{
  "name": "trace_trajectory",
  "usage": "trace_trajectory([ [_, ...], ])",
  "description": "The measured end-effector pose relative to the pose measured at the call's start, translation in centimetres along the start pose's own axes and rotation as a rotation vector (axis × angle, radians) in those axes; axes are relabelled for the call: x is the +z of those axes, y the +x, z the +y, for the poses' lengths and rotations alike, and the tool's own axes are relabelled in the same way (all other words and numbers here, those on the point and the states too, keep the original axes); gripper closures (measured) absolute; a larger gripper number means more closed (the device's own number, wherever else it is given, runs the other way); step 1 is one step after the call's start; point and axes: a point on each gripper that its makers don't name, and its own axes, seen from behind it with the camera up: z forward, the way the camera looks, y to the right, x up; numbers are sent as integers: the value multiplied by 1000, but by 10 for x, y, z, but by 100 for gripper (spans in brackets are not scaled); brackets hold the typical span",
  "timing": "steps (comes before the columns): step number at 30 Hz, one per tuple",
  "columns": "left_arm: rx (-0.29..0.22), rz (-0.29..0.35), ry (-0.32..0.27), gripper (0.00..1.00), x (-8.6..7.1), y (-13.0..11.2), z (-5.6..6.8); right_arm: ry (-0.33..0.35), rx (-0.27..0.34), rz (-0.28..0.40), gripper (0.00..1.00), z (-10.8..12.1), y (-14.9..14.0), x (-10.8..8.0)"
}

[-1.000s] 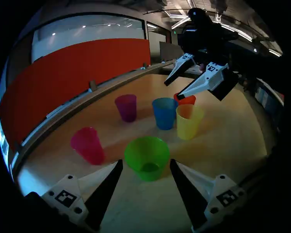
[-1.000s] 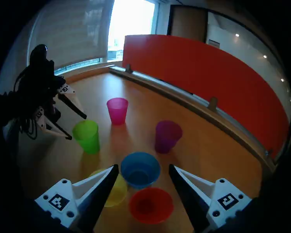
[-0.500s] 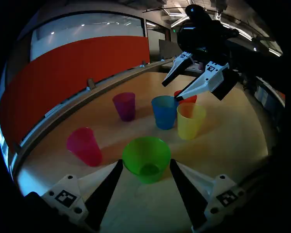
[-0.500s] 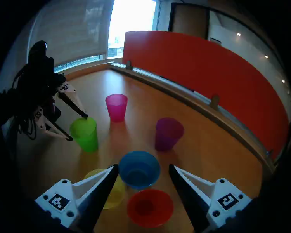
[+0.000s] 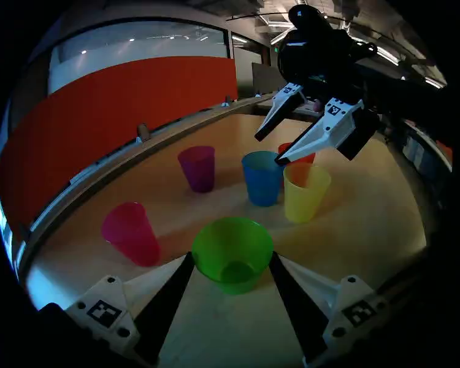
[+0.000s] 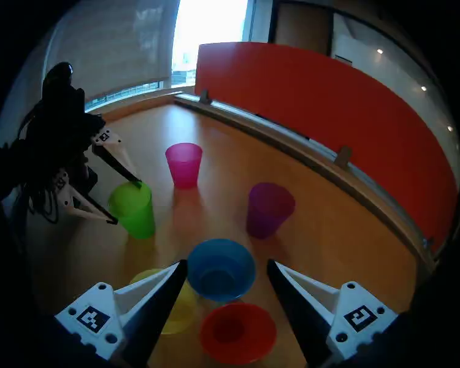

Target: Pour water

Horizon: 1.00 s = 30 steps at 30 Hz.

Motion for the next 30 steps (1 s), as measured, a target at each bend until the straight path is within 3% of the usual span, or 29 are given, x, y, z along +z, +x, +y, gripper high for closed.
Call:
trace_trajectory([
  [30, -1, 16, 20, 12, 14, 0, -4, 6, 6, -13, 0, -2, -2, 6],
])
